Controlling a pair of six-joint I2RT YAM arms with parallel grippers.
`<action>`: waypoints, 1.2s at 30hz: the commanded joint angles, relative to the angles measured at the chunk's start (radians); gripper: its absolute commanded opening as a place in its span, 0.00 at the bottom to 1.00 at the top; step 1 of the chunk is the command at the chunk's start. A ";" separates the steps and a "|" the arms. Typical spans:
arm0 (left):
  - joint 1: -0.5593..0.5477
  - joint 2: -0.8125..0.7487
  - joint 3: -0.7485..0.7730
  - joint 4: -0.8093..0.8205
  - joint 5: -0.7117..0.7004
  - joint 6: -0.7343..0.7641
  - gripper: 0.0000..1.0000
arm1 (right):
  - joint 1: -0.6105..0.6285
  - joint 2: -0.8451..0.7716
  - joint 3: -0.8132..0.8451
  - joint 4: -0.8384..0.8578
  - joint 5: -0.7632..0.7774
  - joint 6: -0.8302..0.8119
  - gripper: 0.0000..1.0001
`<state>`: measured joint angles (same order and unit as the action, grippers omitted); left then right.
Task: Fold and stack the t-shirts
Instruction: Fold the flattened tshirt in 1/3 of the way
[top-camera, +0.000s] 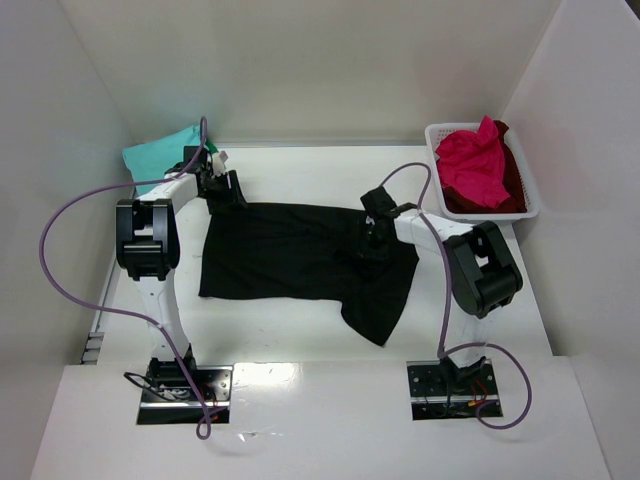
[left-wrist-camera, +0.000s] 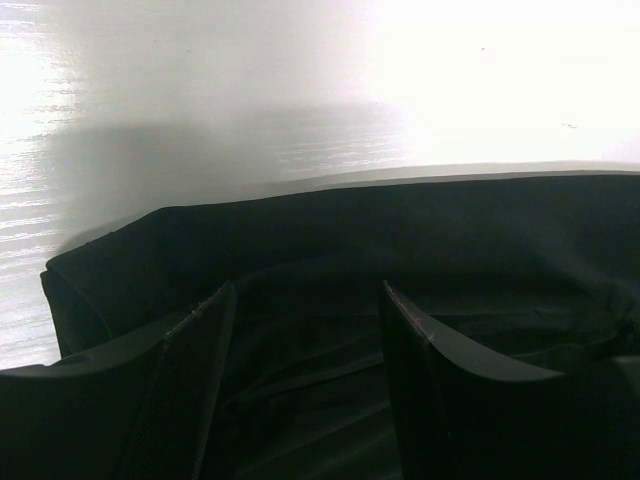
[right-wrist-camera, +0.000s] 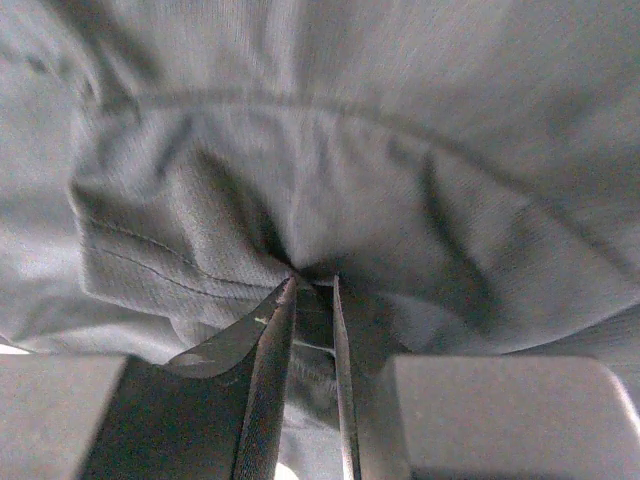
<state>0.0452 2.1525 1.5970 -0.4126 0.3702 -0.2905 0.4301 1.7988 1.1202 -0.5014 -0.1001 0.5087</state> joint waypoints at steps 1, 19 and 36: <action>0.007 -0.010 0.007 -0.014 0.022 0.017 0.67 | 0.039 -0.041 -0.023 0.026 -0.032 0.023 0.27; 0.007 -0.010 0.007 -0.014 0.022 0.017 0.67 | -0.091 -0.156 0.013 -0.034 0.215 0.034 0.40; 0.007 -0.010 -0.002 -0.014 0.032 0.027 0.67 | -0.246 -0.064 -0.036 0.067 0.284 0.014 0.43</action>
<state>0.0452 2.1525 1.5970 -0.4175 0.3798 -0.2871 0.1852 1.7210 1.1053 -0.4973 0.1658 0.5228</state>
